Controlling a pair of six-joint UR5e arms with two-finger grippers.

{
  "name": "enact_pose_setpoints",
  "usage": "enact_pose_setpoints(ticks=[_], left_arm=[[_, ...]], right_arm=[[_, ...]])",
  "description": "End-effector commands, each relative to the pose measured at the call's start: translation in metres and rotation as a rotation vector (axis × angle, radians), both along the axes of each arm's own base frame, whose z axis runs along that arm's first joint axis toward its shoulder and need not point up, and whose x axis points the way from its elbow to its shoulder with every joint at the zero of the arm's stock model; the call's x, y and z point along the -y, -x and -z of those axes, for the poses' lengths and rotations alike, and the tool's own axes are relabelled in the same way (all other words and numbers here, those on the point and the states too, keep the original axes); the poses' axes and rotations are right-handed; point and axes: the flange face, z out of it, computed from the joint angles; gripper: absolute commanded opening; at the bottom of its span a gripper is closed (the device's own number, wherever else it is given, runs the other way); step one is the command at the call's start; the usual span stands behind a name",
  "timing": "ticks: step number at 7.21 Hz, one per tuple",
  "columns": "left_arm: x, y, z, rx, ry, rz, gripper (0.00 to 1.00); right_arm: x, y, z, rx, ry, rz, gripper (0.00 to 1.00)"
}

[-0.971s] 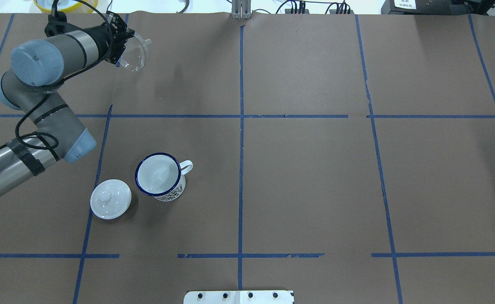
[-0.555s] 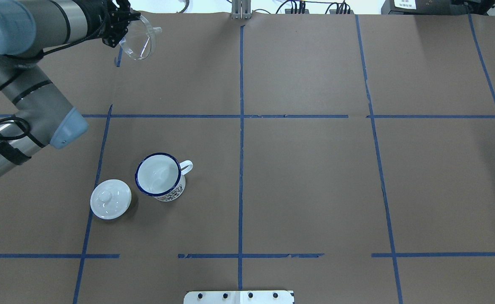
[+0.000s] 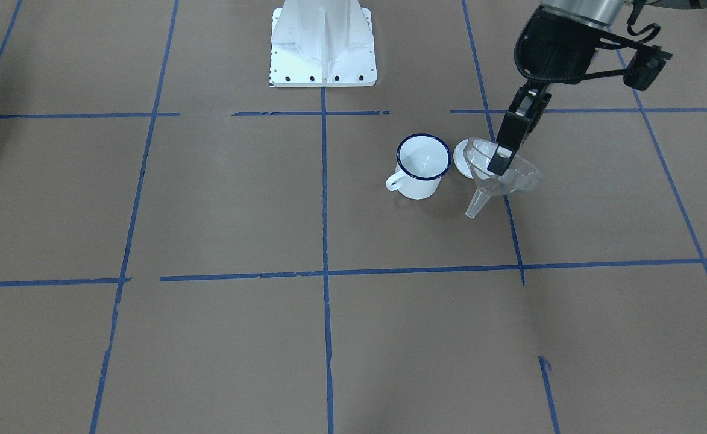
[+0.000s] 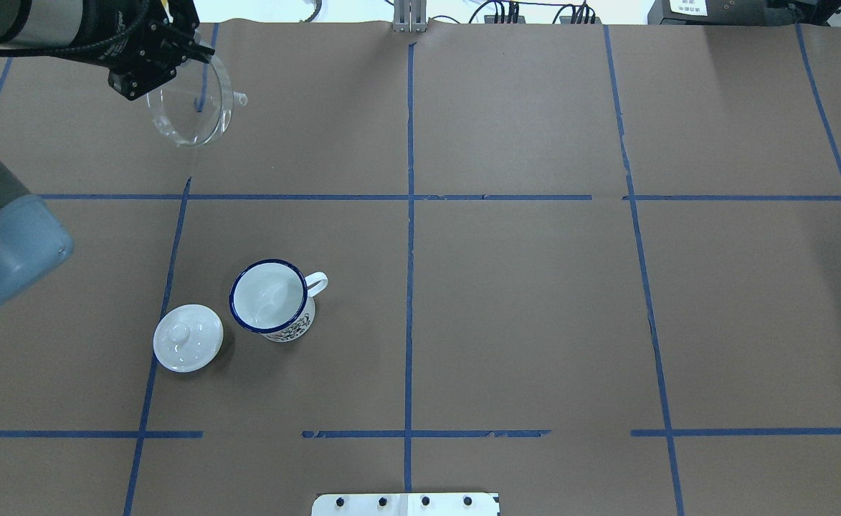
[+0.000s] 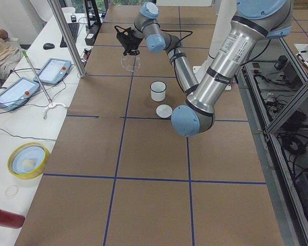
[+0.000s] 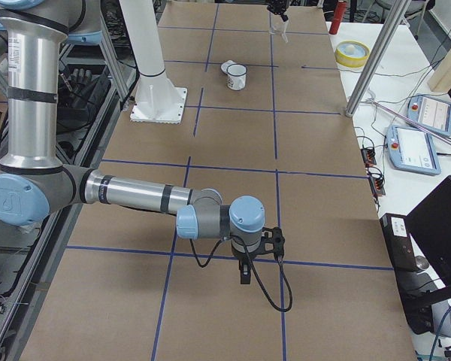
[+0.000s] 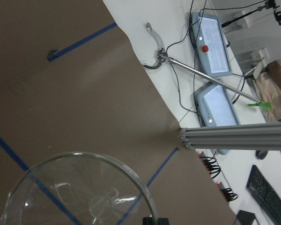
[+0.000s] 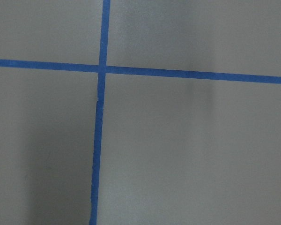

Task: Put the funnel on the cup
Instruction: 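Carry the glass funnel over the open mug with the left gripper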

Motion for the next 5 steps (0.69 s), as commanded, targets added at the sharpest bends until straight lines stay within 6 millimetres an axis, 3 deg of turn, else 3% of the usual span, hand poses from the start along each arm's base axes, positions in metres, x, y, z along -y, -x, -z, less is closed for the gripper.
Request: enact_pose_setpoints(ticks=[1,2,3,4,5], left_arm=[[-0.042,-0.040,0.016,0.202,0.062,-0.220,0.00],[-0.046,-0.053,0.014,0.275,0.073,-0.304,0.00],[-0.031,-0.072,0.009,0.346,0.084,-0.370,0.00],[-0.004,-0.105,0.006,0.390,0.119,-0.398,0.00],[-0.001,-0.126,0.003,0.395,0.114,-0.424,0.00]], right_arm=[[0.000,0.000,0.000,0.000,0.000,0.000,1.00],[0.000,0.000,0.001,0.000,-0.001,0.000,1.00],[0.000,0.000,0.001,0.000,-0.001,0.000,1.00],[0.000,0.000,0.000,0.000,0.000,0.000,1.00],[0.000,0.000,0.000,0.000,0.000,0.000,1.00]])
